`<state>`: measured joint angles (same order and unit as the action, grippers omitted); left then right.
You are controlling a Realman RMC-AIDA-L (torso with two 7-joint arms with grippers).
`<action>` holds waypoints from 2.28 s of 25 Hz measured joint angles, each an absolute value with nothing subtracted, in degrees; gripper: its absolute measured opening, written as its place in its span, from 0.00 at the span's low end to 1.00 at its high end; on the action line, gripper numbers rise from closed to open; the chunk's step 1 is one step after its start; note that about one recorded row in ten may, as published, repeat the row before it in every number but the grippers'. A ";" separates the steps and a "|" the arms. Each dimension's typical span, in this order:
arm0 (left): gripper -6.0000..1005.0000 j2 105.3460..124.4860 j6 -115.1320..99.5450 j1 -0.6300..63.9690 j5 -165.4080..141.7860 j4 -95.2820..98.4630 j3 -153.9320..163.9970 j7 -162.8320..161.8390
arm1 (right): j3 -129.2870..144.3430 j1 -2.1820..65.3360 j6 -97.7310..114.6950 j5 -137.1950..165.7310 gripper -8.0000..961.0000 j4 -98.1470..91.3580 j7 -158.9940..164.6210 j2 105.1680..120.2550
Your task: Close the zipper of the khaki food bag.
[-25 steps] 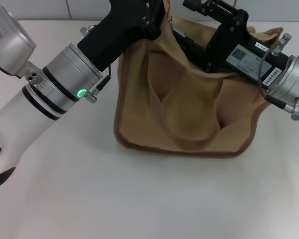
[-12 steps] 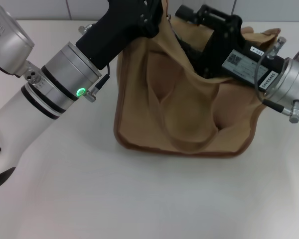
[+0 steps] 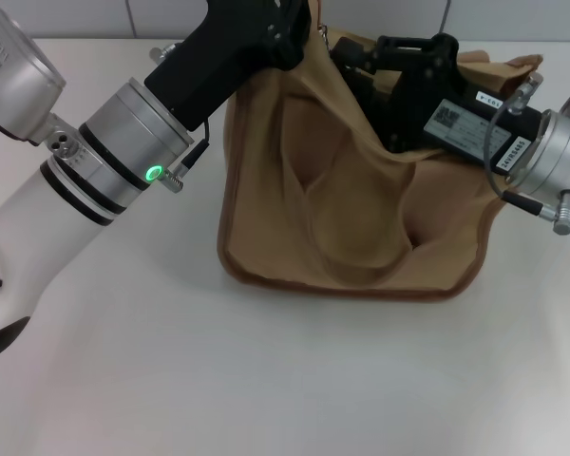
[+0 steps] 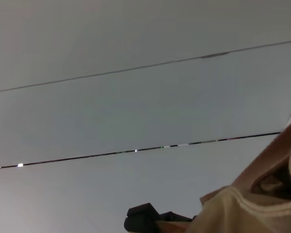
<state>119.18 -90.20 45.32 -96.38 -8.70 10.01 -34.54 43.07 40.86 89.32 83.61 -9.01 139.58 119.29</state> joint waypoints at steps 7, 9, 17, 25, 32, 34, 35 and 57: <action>0.02 119.18 -90.02 45.50 -96.32 -8.58 10.02 -34.54 | 42.92 40.22 89.29 83.52 0.09 -10.07 138.65 119.19; 0.02 119.18 -89.86 45.51 -96.31 -8.52 10.01 -34.54 | 42.74 40.06 89.29 83.42 0.05 -10.17 138.34 119.18; 0.02 119.18 -89.24 45.16 -96.30 -8.52 9.28 -34.54 | 42.82 39.45 89.58 83.24 0.01 -11.45 137.90 119.18; 0.02 119.17 -89.19 45.77 -96.47 -8.87 9.24 -34.54 | 43.23 37.08 86.97 83.50 0.05 -11.16 137.90 119.18; 0.02 119.18 -89.02 46.21 -96.63 -8.88 9.22 -34.54 | 46.17 37.42 84.67 83.64 0.08 -10.92 136.36 119.27; 0.02 119.18 -88.97 46.30 -96.61 -8.92 9.21 -34.54 | 46.21 37.77 84.46 83.64 0.09 -11.08 135.36 119.32; 0.02 119.18 -88.96 46.37 -96.59 -8.96 9.20 -34.54 | 45.98 37.96 84.29 83.55 0.09 -11.20 135.10 119.35; 0.02 119.18 -87.75 47.19 -96.34 -9.26 8.73 -34.63 | 45.81 38.08 91.89 80.13 0.22 -15.79 125.86 119.14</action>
